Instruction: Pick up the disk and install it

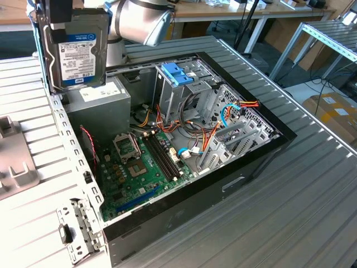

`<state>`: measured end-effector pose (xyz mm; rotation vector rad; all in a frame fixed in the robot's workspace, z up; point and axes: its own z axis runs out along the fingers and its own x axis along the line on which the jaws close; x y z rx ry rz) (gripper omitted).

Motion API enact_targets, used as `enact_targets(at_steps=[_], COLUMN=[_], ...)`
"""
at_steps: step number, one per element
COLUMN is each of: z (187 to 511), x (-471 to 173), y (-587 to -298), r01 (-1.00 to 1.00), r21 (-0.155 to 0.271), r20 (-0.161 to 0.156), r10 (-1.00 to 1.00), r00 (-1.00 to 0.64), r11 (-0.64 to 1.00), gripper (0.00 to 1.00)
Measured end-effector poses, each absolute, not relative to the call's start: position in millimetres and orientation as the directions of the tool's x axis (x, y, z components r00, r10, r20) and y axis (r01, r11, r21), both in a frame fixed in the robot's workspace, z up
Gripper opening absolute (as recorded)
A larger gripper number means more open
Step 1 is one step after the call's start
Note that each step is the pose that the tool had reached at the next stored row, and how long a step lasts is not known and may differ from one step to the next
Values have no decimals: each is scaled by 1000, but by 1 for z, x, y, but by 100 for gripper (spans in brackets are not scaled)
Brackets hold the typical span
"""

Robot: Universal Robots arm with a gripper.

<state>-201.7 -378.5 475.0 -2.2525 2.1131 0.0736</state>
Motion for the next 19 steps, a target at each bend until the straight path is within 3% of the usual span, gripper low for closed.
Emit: enact_targets(at_steps=[2,19], z=[475,473], x=[-196,-170], y=[-389,-422], r01=[-998,-998], r21=[-5,1], r20=[-82,-82], r10=[-995,-995], r00=[64,63], r11=[-64,-63], gripper=[37,37])
